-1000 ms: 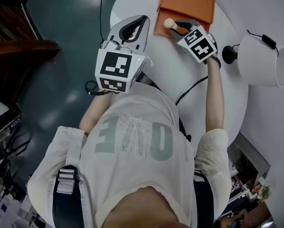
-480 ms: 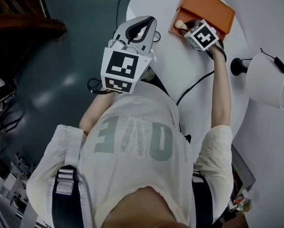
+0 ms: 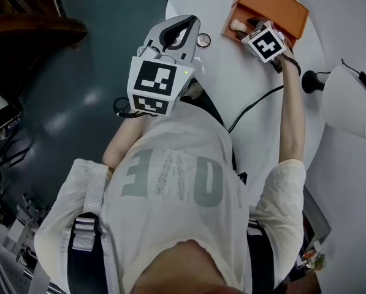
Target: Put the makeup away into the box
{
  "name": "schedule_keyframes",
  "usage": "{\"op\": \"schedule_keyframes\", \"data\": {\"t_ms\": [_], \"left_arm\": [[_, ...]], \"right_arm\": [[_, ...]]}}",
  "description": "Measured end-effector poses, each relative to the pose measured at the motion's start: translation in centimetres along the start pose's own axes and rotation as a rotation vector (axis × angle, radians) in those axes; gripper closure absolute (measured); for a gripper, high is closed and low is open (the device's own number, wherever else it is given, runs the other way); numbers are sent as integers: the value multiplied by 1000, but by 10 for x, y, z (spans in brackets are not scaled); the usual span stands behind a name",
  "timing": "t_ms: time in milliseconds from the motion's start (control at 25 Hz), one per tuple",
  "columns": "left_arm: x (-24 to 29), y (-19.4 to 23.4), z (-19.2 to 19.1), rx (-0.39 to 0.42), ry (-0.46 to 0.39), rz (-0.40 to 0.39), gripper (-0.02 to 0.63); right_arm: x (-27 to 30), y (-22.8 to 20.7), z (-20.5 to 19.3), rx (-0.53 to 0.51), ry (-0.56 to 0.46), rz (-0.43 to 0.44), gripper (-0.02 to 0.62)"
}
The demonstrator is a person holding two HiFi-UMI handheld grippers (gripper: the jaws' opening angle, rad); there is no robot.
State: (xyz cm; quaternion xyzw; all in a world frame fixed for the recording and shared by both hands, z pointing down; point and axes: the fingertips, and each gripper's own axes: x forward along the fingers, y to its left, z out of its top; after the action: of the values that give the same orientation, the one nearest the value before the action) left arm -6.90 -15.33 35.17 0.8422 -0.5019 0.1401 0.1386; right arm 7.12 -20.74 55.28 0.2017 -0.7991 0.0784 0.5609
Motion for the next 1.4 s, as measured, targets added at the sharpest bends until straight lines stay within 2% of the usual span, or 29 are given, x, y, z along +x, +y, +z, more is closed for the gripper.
{"op": "schedule_keyframes", "data": {"t_ms": [80,160,280,320,360,400,440,520,600,800,880,960,1000,1080,1120,1400], "left_arm": [[0,-3,2,6,-5,-9,598],[-1,-7,4,11,-10,-19,598],[-2,-11,7,20,-20,-31,598],[-2,-11,9,23,-26,-35,598],[-2,-12,11,27,-34,-39,598],[-2,-13,13,31,-42,-44,598],[-1,-14,16,35,-50,-48,598],[-1,-16,23,42,-66,-52,598],[-1,-17,30,47,-82,-55,598],[2,-22,41,61,-110,-73,598],[3,-24,42,63,-114,-81,598],[4,-25,42,64,-116,-86,598],[4,-24,42,62,-116,-84,598],[4,-19,40,52,-115,-72,598],[3,-15,39,45,-115,-62,598],[-4,9,32,18,-106,1,598]], "right_arm": [[-13,-1,8,-10,-30,-26,394],[-38,-3,26,13,-127,-66,395],[-104,-10,68,166,-430,-132,401],[-132,-14,80,246,-560,-166,446],[-162,-19,89,326,-691,-210,539],[-189,-21,93,392,-807,-255,591],[-213,-21,94,439,-899,-293,591],[-247,-14,92,487,-1019,-337,591],[-266,-3,89,494,-1078,-362,591],[-275,18,91,430,-1059,-414,591],[-271,29,96,415,-1052,-369,591],[-257,43,103,415,-1031,-284,588],[-244,51,106,420,-1007,-245,563],[-209,67,109,443,-933,-191,403],[-188,75,108,455,-889,-176,372],[-42,112,82,511,-547,-127,353]]}}
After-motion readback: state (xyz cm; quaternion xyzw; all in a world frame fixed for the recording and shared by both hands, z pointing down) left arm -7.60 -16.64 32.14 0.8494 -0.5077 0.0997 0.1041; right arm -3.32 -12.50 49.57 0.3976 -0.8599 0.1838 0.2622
